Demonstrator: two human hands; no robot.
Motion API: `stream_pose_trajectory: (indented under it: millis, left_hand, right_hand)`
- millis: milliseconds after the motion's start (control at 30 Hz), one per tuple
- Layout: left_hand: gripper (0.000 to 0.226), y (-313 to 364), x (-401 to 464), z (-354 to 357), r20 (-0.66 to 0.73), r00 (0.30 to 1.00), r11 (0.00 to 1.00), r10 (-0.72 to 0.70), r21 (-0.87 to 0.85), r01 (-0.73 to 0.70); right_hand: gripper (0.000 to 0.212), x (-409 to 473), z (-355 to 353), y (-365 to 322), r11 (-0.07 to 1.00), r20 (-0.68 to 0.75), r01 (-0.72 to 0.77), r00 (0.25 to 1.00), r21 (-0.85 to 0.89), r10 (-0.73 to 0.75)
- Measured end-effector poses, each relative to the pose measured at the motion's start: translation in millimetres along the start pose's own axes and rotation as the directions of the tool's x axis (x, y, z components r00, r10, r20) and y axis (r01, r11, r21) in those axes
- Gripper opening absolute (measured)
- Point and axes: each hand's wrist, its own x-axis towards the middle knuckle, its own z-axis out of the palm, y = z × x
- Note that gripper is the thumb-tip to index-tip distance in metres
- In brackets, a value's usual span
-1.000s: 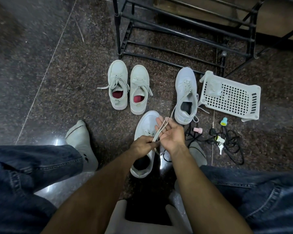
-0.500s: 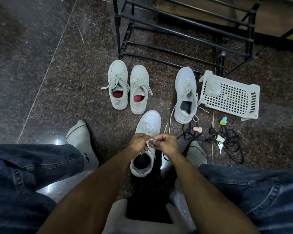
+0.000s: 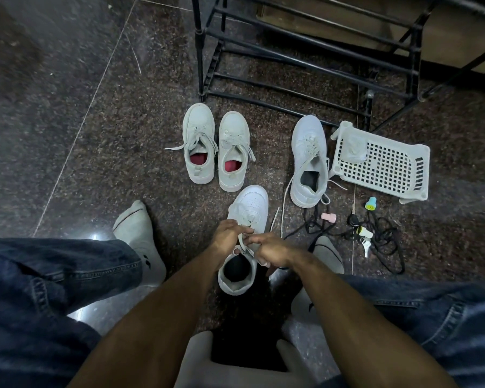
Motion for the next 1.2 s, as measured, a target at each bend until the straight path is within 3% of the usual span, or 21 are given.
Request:
stream_pose_trajectory:
  millis: [67, 133, 167, 267, 400, 567, 667, 733, 800, 867, 967, 1033, 1100, 1200]
  left_hand:
    - [0.03, -0.4, 0.7, 0.0, -0.011, 1.0, 1.0, -0.005, -0.003, 0.005]
    - [0.029, -1.5, 2.5, -0.8, -0.008, 1.0, 1.0, -0.001, -0.012, 0.001]
    - [0.029, -1.4, 1.8, -1.9, -0.014, 1.0, 1.0, -0.012, -0.02, 0.012]
    - [0.02, 2.2, -2.8, -6.0, -0.01, 0.999, 0.999, -0.035, -0.024, 0.035]
    - [0.012, 0.4, -5.7, -21.3, 0.077, 0.992, 0.929, 0.1, 0.35, -0.12]
    - [0.019, -2.9, -10.6, -41.3, 0.27, 0.948, 0.578, 0.17, 0.752, -0.318]
    - [0.004, -4.9, -16.2, -45.9, 0.369, 0.876, 0.333, 0.311, 0.821, -0.464]
    - [0.012, -2.9, -21.0, -44.2, 0.466, 0.784, 0.113, 0.41, 0.827, -0.55]
    - [0.019, 2.4, -21.0, -42.9, 0.552, 0.721, -0.029, 0.418, 0.802, -0.597]
    - [0.02, 7.9, -19.7, -41.9, 0.558, 0.723, -0.02, 0.407, 0.797, -0.604]
    - [0.018, 9.0, -18.9, -40.0, 0.374, 0.828, 0.298, 0.418, 0.805, -0.514]
    - [0.015, 9.1, -18.9, -38.7, 0.291, 0.886, 0.45, 0.362, 0.778, -0.439]
    - [0.009, 10.9, -17.5, -37.5, 0.28, 0.904, 0.51, 0.322, 0.753, -0.415]
    - [0.007, 14.6, -16.5, -36.1, 0.281, 0.912, 0.492, 0.298, 0.774, -0.399]
  right_hand:
    - [0.04, 4.9, 4.9, 6.7, 0.999, -0.031, 0.042, 0.999, 0.011, -0.041]
    - [0.01, 11.4, 11.4, 13.6, 0.992, -0.117, 0.115, 0.987, 0.049, -0.109]
    - [0.005, 14.4, 14.9, 15.2, 0.987, -0.161, 0.147, 0.978, 0.065, -0.135]
    - [0.03, 28.2, 27.7, 23.4, 0.974, -0.265, 0.165, 0.957, 0.158, -0.119]
    - [0.029, 29.1, 33.3, 20.2, 0.928, -0.311, 0.112, 0.951, 0.355, 0.004]
    - [0.013, 28.6, 32.2, 14.4, 0.823, -0.243, -0.003, 0.955, 0.568, 0.171]
    - [0.013, 28.6, 30.3, 9.0, 0.807, -0.209, -0.049, 0.955, 0.589, 0.21]
    - [0.009, 27.7, 28.8, 4.4, 0.801, -0.197, -0.075, 0.952, 0.594, 0.235]
    - [0.012, 27.7, 27.0, 3.0, 0.809, -0.22, -0.068, 0.946, 0.585, 0.239]
    - [0.017, 27.6, 25.9, 5.0, 0.814, -0.261, -0.02, 0.942, 0.58, 0.21]
    - [0.018, 30.6, 27.0, 15.1, 0.83, -0.3, 0.091, 0.949, 0.551, 0.095]
    - [0.014, 33.9, 29.5, 23.0, 0.863, -0.314, 0.147, 0.949, 0.483, 0.013]
    - [0.006, 35.5, 31.1, 28.9, 0.907, -0.331, 0.2, 0.941, 0.37, -0.073]
    - [0.007, 36.9, 32.8, 30.4, 0.912, -0.351, 0.231, 0.931, 0.34, -0.105]
